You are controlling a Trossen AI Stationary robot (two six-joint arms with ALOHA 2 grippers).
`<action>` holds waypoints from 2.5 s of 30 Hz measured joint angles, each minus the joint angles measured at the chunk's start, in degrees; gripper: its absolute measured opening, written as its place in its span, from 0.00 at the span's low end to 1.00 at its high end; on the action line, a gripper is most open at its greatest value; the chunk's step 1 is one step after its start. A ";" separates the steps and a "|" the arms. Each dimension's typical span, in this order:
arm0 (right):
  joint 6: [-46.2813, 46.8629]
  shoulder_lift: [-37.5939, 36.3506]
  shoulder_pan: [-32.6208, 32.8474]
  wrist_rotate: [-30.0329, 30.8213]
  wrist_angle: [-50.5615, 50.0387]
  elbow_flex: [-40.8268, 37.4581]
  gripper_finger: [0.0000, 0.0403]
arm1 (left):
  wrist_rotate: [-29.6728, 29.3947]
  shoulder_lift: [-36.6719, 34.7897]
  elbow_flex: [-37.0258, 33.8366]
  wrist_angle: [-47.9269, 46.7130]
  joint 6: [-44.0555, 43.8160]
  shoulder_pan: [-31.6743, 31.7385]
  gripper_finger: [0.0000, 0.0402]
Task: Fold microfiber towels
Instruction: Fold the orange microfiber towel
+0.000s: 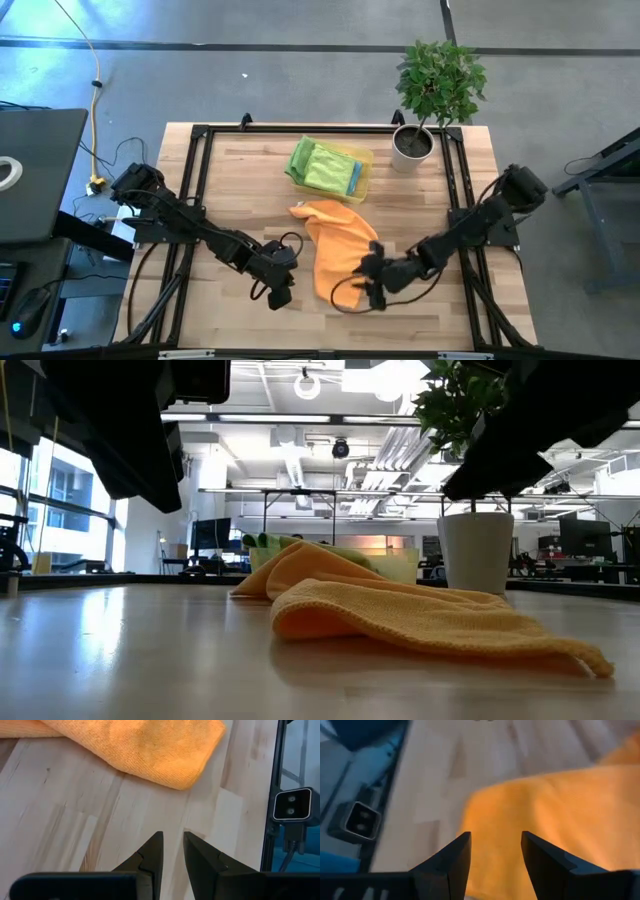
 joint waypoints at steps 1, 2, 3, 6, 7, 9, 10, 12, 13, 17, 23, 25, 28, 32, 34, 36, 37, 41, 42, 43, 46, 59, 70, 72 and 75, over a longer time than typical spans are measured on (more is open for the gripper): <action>-0.69 1.20 0.53 -0.02 2.38 0.06 0.41 | 0.00 0.00 0.00 -0.02 0.01 0.00 0.16; -1.50 2.23 1.03 0.00 3.62 0.06 0.41 | 0.02 0.00 0.00 -0.04 -0.02 0.00 0.16; -2.02 3.37 1.52 0.00 5.10 0.06 0.41 | 0.00 0.00 0.00 -0.05 -0.08 0.00 0.16; -2.65 6.76 2.92 -0.34 7.33 0.06 0.41 | 0.02 0.00 0.00 0.02 -0.13 0.00 0.16; -1.77 7.85 3.35 -0.84 8.14 0.06 0.41 | 0.02 0.00 0.00 0.02 -0.13 0.00 0.16; 1.76 9.53 4.48 -1.51 9.39 0.06 0.41 | 0.10 0.00 -0.02 -0.02 -0.15 0.02 0.16; 3.36 10.26 5.09 -1.51 9.93 0.08 0.41 | 0.22 0.00 0.00 0.00 -0.15 0.00 0.16; 4.66 11.69 6.38 -0.94 10.06 1.17 0.41 | 0.23 0.00 0.00 -0.06 -0.15 0.00 0.16; 4.48 12.17 7.00 -0.06 9.80 1.82 0.41 | 0.24 0.00 0.00 -0.04 -0.15 0.00 0.16; 0.38 14.84 8.58 2.42 6.80 6.32 0.38 | 0.28 0.02 0.00 -0.14 -0.15 -0.01 0.16; -1.35 19.64 8.16 2.56 -7.05 15.26 0.30 | 1.09 0.02 0.00 0.11 -2.48 -0.83 0.16; -2.27 20.49 7.63 2.86 -12.92 18.22 0.29 | 1.09 0.02 0.00 0.20 -3.72 -1.30 0.16; -2.88 21.38 6.66 2.86 -18.44 20.85 0.29 | 1.07 0.02 0.00 0.51 -5.24 -2.27 0.16; -1.08 21.94 5.24 0.49 -21.30 21.33 0.30 | 1.07 0.02 0.00 1.24 -5.31 -4.07 0.16; 0.32 21.94 4.66 -1.03 -21.54 21.33 0.30 | 1.07 0.02 0.00 1.23 -5.24 -4.97 0.16; 1.33 21.94 4.45 -1.26 -21.17 21.33 0.30 | 1.07 0.02 0.00 1.22 -5.16 -5.80 0.16; 1.66 21.94 4.45 -1.60 -20.52 21.33 0.30 | 1.07 0.02 0.00 1.13 -5.15 -6.15 0.16; 1.87 21.94 4.58 -1.38 -20.34 22.10 0.30 | 1.06 0.02 0.00 1.08 -5.15 -7.13 0.16; 1.89 21.93 4.67 -1.13 -20.46 22.65 0.30 | 1.05 0.02 0.00 1.08 -5.15 -7.34 0.16; 1.91 21.94 4.67 -1.05 -20.81 23.35 0.30 | 1.05 0.02 0.00 1.07 -5.15 -7.43 0.16; 4.25 21.92 5.00 -0.71 -23.14 25.70 0.29 | 1.05 0.02 0.00 1.05 -5.15 -7.48 0.16; 9.43 21.83 6.39 -2.38 -29.00 26.75 0.29 | 1.01 0.02 0.00 1.05 -2.73 -7.45 0.16; 8.49 23.94 5.72 -4.03 -26.57 26.62 0.29 | 0.96 0.02 0.00 1.08 -2.11 -7.43 0.16; 8.26 24.65 5.65 -4.55 -25.27 26.62 0.29 | 0.99 0.02 0.00 1.05 -2.11 -7.45 0.16; 7.42 25.42 5.63 -3.83 -25.08 26.76 0.29 | 1.18 0.02 0.00 1.10 -2.10 -7.45 0.16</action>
